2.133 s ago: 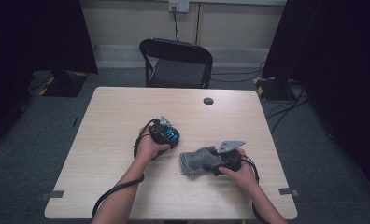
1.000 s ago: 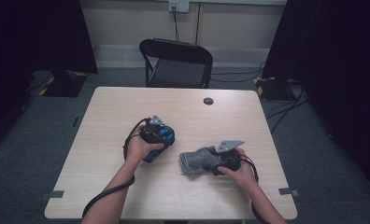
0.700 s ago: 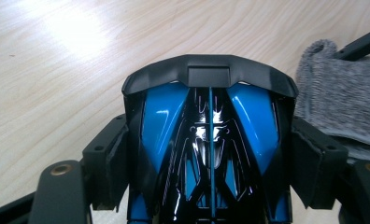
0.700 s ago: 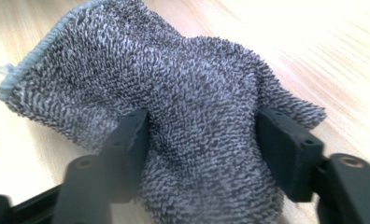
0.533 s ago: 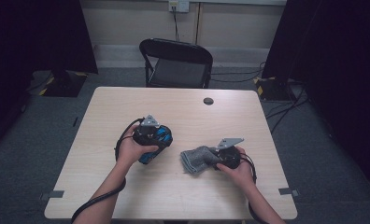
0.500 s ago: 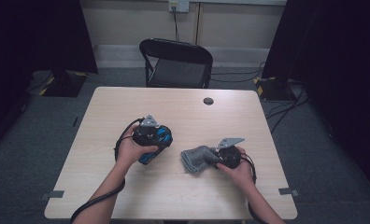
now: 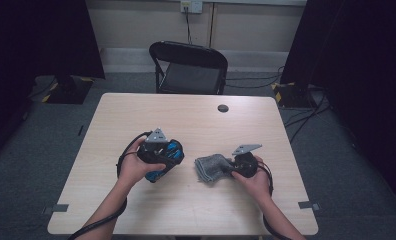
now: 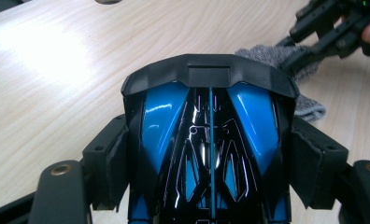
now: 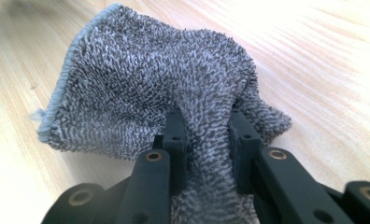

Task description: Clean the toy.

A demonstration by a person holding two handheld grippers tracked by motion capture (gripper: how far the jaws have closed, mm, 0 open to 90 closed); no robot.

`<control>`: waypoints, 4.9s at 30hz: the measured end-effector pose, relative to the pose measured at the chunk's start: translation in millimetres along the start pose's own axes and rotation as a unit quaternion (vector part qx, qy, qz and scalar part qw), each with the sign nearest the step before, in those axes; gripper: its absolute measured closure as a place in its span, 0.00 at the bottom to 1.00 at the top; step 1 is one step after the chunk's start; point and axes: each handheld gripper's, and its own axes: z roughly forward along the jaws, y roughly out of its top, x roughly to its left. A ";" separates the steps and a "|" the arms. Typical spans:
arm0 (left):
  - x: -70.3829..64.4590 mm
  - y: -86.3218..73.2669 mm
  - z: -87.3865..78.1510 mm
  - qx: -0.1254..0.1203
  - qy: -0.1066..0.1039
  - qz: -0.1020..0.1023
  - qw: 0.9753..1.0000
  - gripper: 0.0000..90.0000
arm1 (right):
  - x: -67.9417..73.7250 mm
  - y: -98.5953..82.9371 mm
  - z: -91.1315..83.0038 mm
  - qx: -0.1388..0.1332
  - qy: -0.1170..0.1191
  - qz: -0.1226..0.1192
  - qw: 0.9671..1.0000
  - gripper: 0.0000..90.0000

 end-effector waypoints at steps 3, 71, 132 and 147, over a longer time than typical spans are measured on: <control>-0.4 -3.6 1.1 0.002 -0.004 -0.003 1.000 0.28 | -1.6 8.6 -3.4 -0.001 -0.002 0.001 1.000 0.82; 8.9 -3.1 -14.6 -0.011 0.059 -0.028 0.998 0.28 | 17.9 86.9 -31.0 -0.056 0.048 0.021 0.997 0.83; 14.6 -3.9 -16.7 -0.001 0.097 -0.048 0.994 0.28 | 42.2 91.8 -3.7 -0.022 0.071 0.028 0.997 0.83; -7.2 8.1 -7.1 -0.002 0.057 -0.021 0.998 0.28 | 15.8 122.4 -10.6 -0.050 0.002 0.049 0.998 0.83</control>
